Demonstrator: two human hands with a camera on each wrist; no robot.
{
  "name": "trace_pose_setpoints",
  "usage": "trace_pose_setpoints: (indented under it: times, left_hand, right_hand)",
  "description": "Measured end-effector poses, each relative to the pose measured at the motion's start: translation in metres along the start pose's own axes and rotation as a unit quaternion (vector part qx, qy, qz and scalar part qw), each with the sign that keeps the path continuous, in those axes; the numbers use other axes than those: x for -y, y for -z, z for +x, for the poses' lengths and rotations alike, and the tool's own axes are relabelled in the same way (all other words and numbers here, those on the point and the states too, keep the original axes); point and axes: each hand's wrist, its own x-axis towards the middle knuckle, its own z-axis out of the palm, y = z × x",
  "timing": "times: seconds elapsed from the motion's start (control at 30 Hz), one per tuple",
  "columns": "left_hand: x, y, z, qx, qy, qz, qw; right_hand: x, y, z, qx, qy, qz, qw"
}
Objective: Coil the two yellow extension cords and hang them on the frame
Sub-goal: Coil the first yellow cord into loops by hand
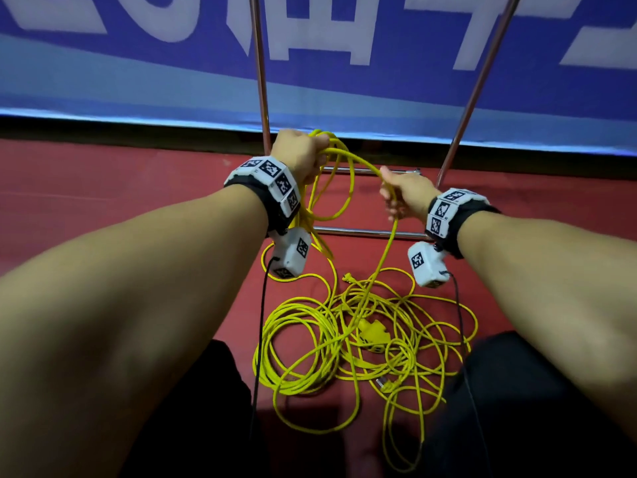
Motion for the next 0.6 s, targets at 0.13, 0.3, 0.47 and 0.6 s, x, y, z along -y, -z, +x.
trace_pose_setpoints:
  times: [0.13, 0.3, 0.47, 0.6]
  left_hand:
    - [0.001, 0.005, -0.007, 0.046, 0.01, 0.0, 0.999]
    - [0.001, 0.005, -0.011, 0.077, 0.025, -0.014, 0.997]
    - [-0.003, 0.001, -0.013, 0.065, 0.026, -0.011, 0.997]
    - [-0.008, 0.001, -0.006, 0.032, 0.01, -0.011, 0.999]
  right_hand:
    - [0.026, 0.008, 0.008, -0.136, 0.19, -0.036, 0.972]
    - [0.053, -0.008, -0.002, -0.111, 0.276, -0.172, 0.939]
    - [0.068, -0.037, -0.007, -0.11, 0.3, -0.231, 0.919]
    - [0.056, -0.033, -0.006, -0.022, 0.251, -0.164, 0.954]
